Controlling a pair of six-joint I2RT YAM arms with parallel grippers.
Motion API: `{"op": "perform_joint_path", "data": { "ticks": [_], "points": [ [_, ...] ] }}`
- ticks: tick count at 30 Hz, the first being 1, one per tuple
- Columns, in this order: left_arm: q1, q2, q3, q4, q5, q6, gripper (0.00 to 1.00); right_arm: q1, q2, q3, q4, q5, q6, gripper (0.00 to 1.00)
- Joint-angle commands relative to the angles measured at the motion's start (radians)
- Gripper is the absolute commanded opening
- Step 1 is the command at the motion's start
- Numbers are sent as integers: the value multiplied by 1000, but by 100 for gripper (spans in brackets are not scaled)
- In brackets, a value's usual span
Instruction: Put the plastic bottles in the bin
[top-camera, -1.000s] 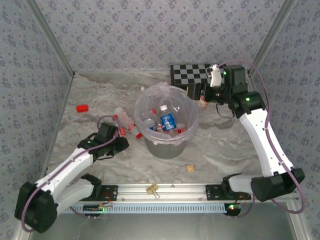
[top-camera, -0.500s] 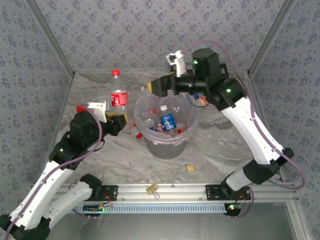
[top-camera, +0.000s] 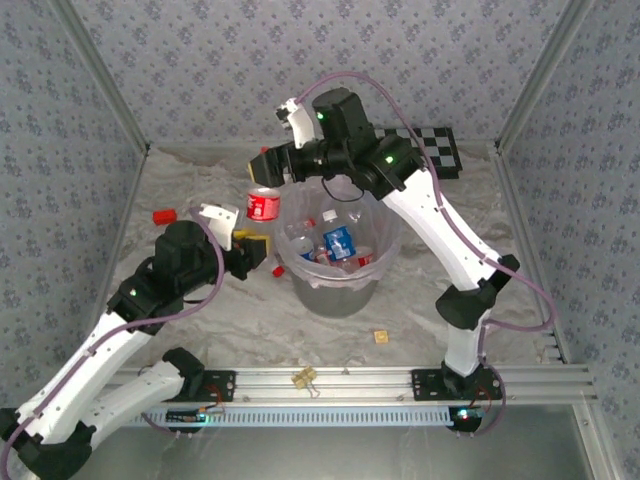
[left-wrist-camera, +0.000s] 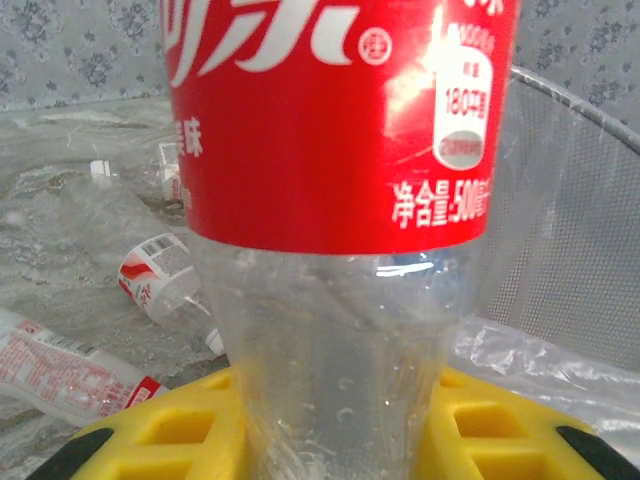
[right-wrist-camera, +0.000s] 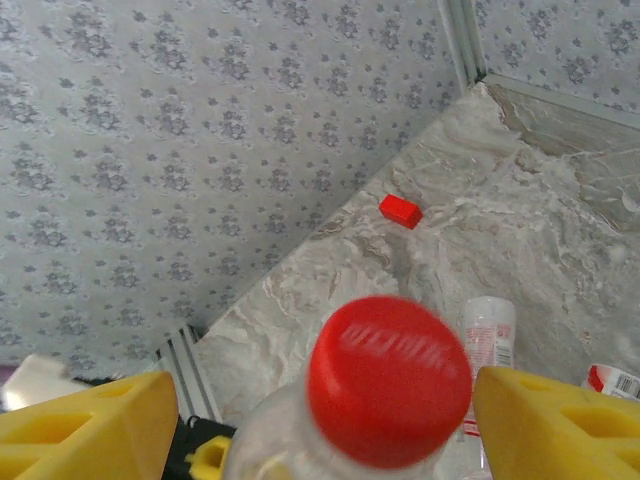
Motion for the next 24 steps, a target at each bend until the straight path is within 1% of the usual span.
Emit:
{"op": "perform_joint_path", "data": {
  "ticks": [1,2,4,6,9,11,13,14,16,18,20,24],
  "points": [
    [-11,-10,36,47,34,43,24,-2,19,44,-35,24,-4,79],
    [-11,-8,36,47,36,43,24,-2,21,44,-32,21,1,78],
    [-11,-2,39,42,31,40,24,-5,23,45,-25,13,8,66],
    [-11,-2,43,34,21,40,24,-5,14,37,-15,19,6,61],
    [-11,-3,53,25,12,27,30,-6,-26,-28,49,33,8,49],
    [-11,-4,56,25,15,17,37,-8,-50,-58,91,28,18,42],
    [-11,-14,54,32,15,1,51,-9,-63,-56,107,25,21,33],
    [-11,-22,51,36,14,-6,60,-13,-66,-42,110,20,21,31],
    [-11,-44,47,44,7,-15,75,-23,-76,-10,111,10,17,30],
    [-11,-63,53,49,-12,-40,84,-36,-104,2,121,14,9,29],
    [-11,-68,85,47,-53,-101,86,-56,-156,-20,157,22,9,27],
    [-11,-45,111,109,-72,-196,87,-111,-297,-136,260,69,27,22]
  ]
}}
